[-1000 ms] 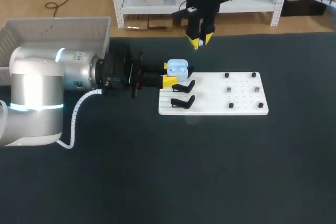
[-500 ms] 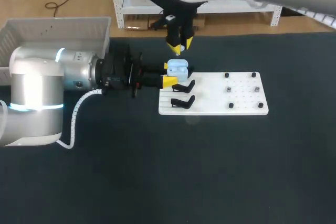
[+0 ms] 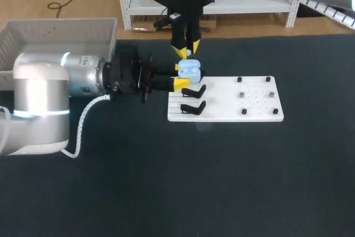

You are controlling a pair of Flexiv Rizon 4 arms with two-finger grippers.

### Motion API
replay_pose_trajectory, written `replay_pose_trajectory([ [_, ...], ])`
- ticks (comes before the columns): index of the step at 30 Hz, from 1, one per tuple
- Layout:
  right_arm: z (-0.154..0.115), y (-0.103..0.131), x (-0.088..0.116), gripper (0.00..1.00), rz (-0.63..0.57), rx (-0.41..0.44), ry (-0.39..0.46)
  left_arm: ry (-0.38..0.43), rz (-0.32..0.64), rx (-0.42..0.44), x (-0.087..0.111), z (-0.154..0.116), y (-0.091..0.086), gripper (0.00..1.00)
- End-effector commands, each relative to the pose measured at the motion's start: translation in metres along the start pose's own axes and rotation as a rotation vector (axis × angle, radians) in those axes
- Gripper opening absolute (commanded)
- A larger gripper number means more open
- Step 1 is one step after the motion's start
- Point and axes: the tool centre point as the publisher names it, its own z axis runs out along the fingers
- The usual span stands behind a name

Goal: Pick up each earbud case from the left stands, insert the matching earbuds, close the lid, and place the case in the box.

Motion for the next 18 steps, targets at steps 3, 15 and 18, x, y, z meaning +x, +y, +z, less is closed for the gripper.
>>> replay_pose_trajectory([
  [3,0.008,0.003,-0.002,0.00,-0.001,-0.003,0.003,-0.012,-0.004,-0.002,0.003,0.003,0.003,0.00],
  [15,0.023,0.003,-0.004,0.00,-0.017,0.049,0.002,-0.012,-0.004,-0.002,0.003,0.003,0.003,0.00],
  [18,0.025,0.002,-0.003,0.00,-0.012,0.069,-0.019,-0.012,-0.004,-0.002,0.003,0.003,0.003,0.00],
])
